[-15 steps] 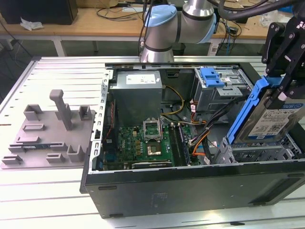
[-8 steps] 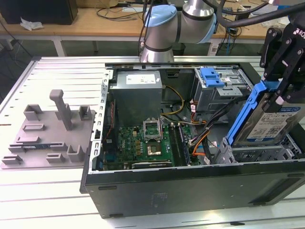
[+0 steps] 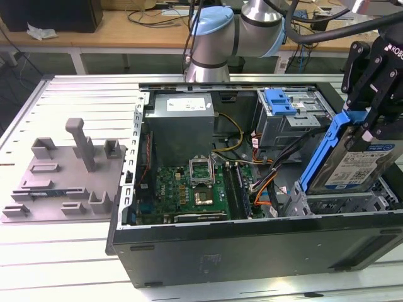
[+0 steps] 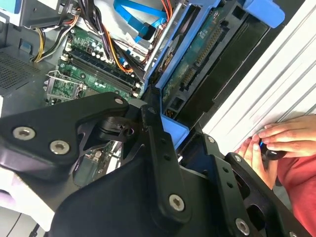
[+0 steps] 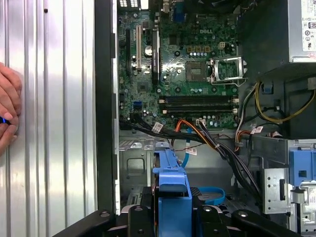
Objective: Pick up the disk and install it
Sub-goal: 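Insert the disk into the insertion slot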
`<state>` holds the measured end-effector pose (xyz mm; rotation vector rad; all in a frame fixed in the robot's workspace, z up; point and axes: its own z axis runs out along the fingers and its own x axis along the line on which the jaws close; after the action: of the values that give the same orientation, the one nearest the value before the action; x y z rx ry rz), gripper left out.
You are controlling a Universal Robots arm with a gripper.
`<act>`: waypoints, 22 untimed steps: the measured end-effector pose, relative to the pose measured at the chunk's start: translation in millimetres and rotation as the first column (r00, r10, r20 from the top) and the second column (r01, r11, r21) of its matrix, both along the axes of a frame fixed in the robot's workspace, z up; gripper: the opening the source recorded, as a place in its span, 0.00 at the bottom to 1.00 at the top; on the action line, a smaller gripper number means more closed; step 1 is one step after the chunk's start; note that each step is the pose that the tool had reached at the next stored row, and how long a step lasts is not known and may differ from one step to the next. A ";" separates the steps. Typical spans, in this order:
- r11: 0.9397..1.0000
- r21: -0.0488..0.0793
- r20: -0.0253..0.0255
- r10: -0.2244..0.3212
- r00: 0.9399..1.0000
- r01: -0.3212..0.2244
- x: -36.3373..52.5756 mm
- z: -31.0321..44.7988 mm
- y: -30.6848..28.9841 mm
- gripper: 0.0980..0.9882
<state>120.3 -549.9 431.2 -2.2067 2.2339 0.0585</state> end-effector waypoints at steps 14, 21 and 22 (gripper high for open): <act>1.000 -0.001 -0.001 0.001 1.000 -0.001 -0.2 -20.8 -3.6 0.30; 1.000 -0.001 -0.001 0.002 1.000 -0.002 -0.2 -34.0 -5.1 0.30; 1.000 -0.001 0.000 0.003 1.000 -0.003 -0.2 -35.9 -5.4 0.30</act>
<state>120.1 -555.3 395.2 -2.2106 2.2319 0.0577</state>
